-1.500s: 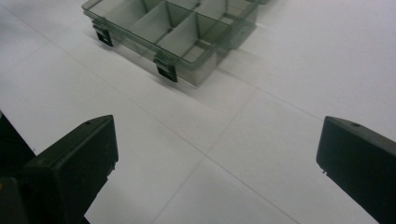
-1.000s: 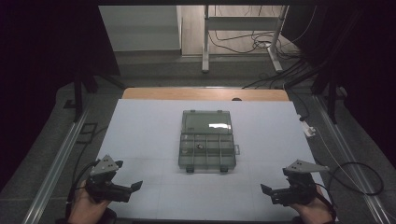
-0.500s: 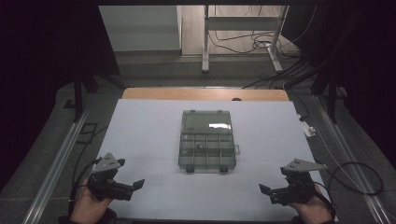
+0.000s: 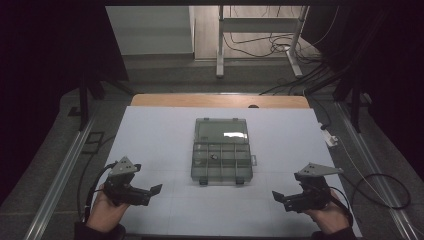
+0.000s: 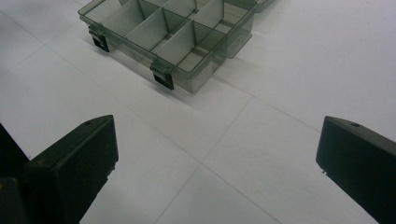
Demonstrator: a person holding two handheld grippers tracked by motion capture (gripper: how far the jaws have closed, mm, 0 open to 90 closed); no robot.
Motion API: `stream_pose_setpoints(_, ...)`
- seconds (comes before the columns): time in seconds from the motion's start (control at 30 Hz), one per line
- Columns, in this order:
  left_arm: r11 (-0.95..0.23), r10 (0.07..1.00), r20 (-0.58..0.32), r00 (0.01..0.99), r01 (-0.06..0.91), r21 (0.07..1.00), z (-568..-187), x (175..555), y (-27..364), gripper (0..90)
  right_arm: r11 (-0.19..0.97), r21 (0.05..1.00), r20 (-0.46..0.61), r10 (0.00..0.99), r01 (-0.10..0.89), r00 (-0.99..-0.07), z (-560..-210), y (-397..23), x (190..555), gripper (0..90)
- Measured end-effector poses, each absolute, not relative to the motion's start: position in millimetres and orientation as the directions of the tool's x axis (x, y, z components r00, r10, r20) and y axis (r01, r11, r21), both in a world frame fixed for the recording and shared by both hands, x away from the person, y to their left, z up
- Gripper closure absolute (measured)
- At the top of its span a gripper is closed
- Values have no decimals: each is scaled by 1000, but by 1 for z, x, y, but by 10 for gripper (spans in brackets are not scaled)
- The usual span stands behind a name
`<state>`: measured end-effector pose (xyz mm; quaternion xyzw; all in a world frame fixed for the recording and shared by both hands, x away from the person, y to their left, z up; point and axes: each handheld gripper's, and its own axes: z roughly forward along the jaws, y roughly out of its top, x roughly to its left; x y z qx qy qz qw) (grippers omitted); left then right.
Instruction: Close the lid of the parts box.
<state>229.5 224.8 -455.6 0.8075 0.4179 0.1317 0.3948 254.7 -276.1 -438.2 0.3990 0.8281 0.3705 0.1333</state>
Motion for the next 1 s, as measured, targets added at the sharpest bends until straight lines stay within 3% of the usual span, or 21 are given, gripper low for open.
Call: stream_pose_setpoints(1.0, -351, 717, -148, 681, 537, 767, -468, 280, 212, 0, 425, 721, 88, 727, 547, -681, -437, -246, 304, 0)
